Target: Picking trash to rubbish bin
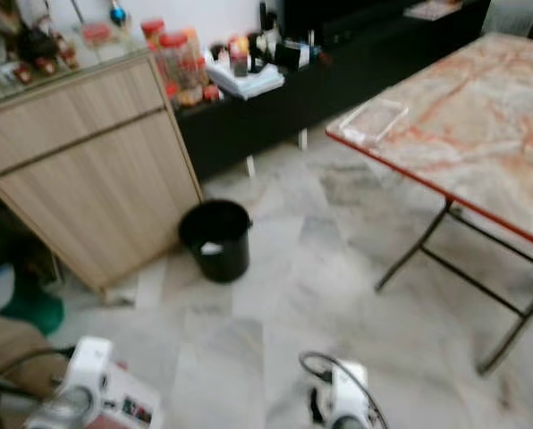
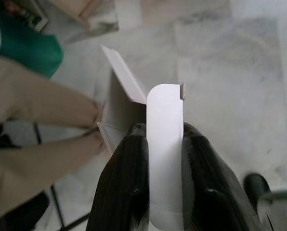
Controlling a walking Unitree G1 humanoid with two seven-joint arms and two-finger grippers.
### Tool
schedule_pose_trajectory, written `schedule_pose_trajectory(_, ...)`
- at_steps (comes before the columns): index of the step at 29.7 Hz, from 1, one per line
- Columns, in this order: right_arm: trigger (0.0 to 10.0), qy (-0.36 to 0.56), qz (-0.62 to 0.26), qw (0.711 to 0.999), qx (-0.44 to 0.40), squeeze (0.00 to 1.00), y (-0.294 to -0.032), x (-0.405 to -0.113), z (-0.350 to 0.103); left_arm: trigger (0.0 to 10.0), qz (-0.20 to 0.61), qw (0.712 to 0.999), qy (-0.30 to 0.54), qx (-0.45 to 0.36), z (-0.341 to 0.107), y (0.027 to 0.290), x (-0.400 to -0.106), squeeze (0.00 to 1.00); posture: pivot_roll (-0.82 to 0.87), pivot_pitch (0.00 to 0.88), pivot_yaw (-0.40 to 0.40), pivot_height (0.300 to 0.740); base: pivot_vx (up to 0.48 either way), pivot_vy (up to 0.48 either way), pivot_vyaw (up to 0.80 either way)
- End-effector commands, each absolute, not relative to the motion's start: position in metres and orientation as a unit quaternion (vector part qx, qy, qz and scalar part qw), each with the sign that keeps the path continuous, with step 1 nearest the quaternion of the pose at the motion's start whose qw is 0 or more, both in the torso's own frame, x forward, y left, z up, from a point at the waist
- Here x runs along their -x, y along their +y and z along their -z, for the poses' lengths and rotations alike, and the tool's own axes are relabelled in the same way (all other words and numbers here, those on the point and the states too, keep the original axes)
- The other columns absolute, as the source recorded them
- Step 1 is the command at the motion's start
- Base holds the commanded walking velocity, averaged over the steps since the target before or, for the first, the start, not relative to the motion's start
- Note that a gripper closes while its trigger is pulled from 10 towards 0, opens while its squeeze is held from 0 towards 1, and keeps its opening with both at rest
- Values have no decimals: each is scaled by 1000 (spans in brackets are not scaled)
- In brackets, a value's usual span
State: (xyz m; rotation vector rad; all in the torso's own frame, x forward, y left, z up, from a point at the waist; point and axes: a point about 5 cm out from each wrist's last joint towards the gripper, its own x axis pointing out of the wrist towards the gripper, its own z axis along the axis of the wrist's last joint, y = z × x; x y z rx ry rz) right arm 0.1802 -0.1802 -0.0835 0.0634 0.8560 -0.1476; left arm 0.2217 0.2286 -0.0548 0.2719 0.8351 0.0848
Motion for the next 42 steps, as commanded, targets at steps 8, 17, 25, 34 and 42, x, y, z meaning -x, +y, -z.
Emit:
schedule_pose_trajectory(8,10000,417,56,907,-35,0,-168,-181,84,10000,-49,900,407,-145,53,240,-220,0,-69,10,94,740,480,0,0)
schedule_pose_trajectory(17,10000,416,47,907,-34,0,-165,-183,84,10000,-54,902,405,-141,53,240,-219,0,-60,4,83,740,480,0,0)
schedule_pose_trajectory(25,10000,414,47,909,-32,0,-166,-185,82,10000,-61,903,403,-133,53,240,-219,0,-52,22,68,740,480,0,0)
schedule_pose_trajectory(34,10000,411,43,910,-23,0,-167,-187,82,10000,-62,904,401,-130,53,239,-220,0,-52,28,65,740,480,0,356)
schedule_pose_trajectory(42,10000,417,45,908,-25,0,-168,-183,83,10000,-62,909,392,-129,50,237,-225,0,-50,44,60,740,480,0,100)
